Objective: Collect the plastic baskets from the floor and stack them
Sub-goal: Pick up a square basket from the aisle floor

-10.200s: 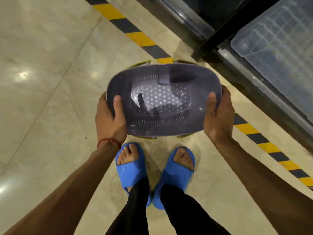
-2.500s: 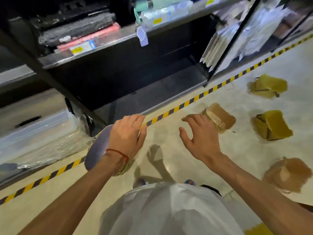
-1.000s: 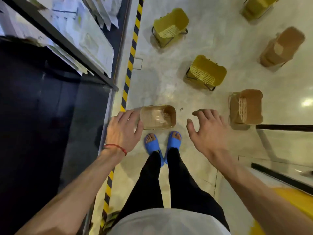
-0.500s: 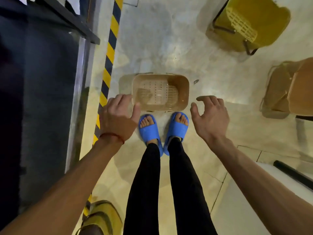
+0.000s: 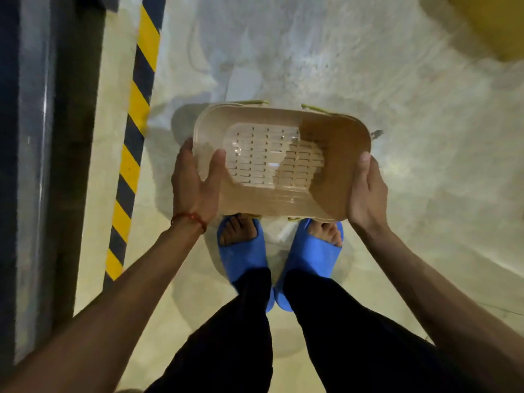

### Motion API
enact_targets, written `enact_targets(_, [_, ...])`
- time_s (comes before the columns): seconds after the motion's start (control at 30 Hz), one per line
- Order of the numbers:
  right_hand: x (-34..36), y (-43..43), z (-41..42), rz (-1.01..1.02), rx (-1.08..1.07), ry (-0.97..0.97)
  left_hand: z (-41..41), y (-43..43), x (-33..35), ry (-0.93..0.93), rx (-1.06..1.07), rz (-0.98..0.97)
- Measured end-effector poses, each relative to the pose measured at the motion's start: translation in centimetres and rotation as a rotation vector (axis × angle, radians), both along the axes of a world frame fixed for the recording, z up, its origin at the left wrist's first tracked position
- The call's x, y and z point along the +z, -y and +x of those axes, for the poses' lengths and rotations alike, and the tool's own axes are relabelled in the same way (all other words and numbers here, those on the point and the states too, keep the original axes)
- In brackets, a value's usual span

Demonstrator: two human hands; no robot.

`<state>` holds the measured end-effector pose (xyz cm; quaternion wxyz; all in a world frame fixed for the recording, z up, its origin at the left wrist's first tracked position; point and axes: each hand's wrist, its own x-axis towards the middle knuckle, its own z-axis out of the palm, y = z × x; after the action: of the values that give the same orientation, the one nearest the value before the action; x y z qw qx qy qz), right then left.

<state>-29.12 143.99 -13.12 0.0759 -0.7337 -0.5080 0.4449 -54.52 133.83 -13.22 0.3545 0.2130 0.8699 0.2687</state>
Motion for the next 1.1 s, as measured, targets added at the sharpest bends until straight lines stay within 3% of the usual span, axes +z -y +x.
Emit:
enact_targets(0.1, [-0.9,0.1,-0.3,-0.068,-0.106,-0.092,0.1,-1.0,-0.7,0.012,0.136,0.005])
enact_targets(0.27, [-1.5,-0.1,0.2,-0.165,-0.104,-0.16,0.2,-1.7,-1.4,0.034,0.282,-0.13])
enact_targets(0.53, [2.2,-1.1,-1.2,-0.182,-0.151,-0.111,0.5,-2.6,1.8,0.064,0.346,-0.195])
enact_targets(0.83, [18.3,-2.8,-3.3,0.021,-0.064,0.011,-0.7,-1.5,18.1,0.042,0.383,-0.086])
enact_targets(0.97, [27.3,-2.1,-4.1,0.108,0.013,0.102,-0.3,0.1,28.1,0.004,0.385,-0.162])
enact_targets(1.1, [35.4,-0.9,-4.7,0.138,0.125,0.101,-0.3,3.0,35.8,0.054,0.544,-0.026])
